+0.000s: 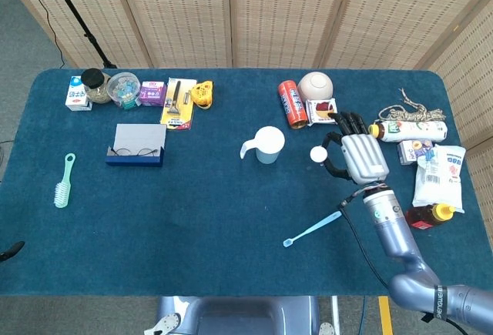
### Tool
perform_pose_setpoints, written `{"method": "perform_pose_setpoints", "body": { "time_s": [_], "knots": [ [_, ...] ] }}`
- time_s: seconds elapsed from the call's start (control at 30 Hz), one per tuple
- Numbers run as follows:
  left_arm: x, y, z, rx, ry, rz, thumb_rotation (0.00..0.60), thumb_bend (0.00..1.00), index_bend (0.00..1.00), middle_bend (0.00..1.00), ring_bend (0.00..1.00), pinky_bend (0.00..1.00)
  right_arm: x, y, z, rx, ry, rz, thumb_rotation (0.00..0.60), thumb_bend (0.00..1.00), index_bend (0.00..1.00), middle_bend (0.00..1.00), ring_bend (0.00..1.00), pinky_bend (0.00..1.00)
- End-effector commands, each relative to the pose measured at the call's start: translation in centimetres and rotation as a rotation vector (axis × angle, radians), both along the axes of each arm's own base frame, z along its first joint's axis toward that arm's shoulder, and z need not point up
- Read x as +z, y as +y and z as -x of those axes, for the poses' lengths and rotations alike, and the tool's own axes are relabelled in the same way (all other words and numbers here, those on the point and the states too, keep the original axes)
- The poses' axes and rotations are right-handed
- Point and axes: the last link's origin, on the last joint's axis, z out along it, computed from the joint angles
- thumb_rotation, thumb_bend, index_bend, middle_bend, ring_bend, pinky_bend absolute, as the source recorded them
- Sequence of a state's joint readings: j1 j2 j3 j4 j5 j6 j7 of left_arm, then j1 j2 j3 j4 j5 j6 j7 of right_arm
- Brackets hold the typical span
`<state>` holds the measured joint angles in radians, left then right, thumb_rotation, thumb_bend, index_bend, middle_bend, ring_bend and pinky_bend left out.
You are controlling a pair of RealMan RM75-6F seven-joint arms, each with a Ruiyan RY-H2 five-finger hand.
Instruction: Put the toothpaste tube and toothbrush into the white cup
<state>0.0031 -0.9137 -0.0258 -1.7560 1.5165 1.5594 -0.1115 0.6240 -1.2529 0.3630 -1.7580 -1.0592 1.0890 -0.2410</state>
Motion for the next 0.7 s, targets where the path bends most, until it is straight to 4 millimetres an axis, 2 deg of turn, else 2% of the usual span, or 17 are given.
{"method": "perform_pose_setpoints", "body": {
  "time_s": [0.03,0.27,0.37,0.7],
  "knots": [
    [0.0,0.0,0.0,0.0,-0.001,0.0,0.6,0.0,0.0,0.0,0.0,0.0,0.2,-0.4,-2.0,0.009,-0.037,-0.011,0.6,0.58,0.64,0.12,0.0,0.01],
    [0.1,0.0,0.1,0.003,-0.006,0.001,0.6,0.0,0.0,0.0,0.0,0.0,-0.6,-1.7,-5.5,-0.004,-0.118,-0.046,0.6,0.58,0.64,0.12,0.0,0.01],
    [0.1,0.1,0.2,0.007,-0.008,0.003,0.6,0.0,0.0,0.0,0.0,0.0,-1.3,-3.1,-6.7,-0.038,-0.162,-0.062,0.6,0.58,0.64,0.12,0.0,0.01],
    [0.0,0.2,0.1,0.006,-0.012,0.019,0.6,0.0,0.0,0.0,0.0,0.0,-3.0,-5.7,-8.1,-0.154,-0.244,-0.075,0.6,0.59,0.64,0.12,0.0,0.01]
  ]
}}
